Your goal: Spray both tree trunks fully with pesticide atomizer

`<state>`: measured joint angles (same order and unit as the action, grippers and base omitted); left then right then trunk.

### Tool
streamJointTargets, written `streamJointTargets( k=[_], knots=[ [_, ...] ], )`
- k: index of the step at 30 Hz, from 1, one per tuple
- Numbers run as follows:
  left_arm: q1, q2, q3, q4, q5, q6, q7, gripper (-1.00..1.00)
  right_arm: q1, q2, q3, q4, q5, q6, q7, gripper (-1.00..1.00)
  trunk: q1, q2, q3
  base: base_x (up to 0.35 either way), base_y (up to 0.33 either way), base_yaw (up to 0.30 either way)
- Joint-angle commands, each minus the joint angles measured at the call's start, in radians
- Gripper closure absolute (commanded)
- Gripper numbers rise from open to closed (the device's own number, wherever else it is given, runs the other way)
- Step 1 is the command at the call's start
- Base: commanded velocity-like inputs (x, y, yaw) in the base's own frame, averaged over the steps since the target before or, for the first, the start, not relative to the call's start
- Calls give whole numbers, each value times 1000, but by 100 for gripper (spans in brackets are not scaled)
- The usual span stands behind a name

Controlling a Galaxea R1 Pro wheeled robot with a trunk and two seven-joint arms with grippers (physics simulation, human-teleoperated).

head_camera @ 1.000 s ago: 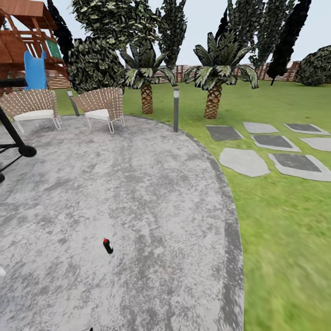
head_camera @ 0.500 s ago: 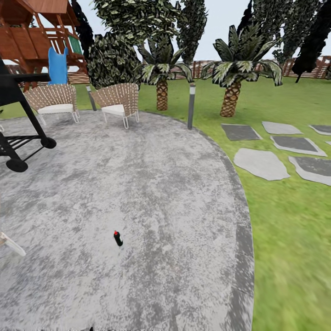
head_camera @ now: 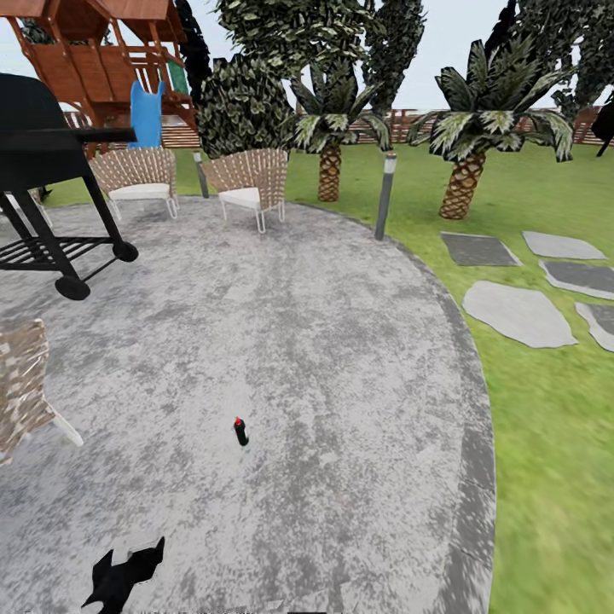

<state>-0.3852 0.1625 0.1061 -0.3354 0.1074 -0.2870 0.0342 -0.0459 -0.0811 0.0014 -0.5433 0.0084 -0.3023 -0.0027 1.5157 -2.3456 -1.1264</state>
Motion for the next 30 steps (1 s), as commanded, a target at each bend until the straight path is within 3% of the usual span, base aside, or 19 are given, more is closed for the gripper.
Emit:
streamJointTargets(
  k=[1, 13, 16, 20, 25, 30],
  knots=[
    [-5, 0, -4, 0, 10, -3, 1, -100, 0, 0, 0, 0, 1, -3, 0, -100, 0, 0, -2, 0, 0, 207],
    [5, 6, -2, 65, 8, -14, 1, -100, 0, 1, 0, -1, 1, -3, 0, -100, 0, 0, -5, 0, 0, 47],
    [5, 5, -2, 65, 7, -10, 1, -100, -10, -5, -1, -53, 2, -2, -1, -100, 0, 0, -5, 0, 0, 0],
    [3, 2, -3, 54, 8, -4, 2, -100, -53, -8, -2, -160, 2, 4, -2, -100, 0, 0, -5, 0, 0, 0],
    [-10, -1, -4, 51, 6, -1, 2, -100, -144, -8, -3, -196, 3, 22, -2, -100, 0, 0, -5, 0, 0, 0],
    [-18, -1, -5, 44, 6, 1, 3, -100, -233, -9, -5, -207, 2, 123, -2, -100, 0, 0, -5, 0, 0, 0]
  ],
)
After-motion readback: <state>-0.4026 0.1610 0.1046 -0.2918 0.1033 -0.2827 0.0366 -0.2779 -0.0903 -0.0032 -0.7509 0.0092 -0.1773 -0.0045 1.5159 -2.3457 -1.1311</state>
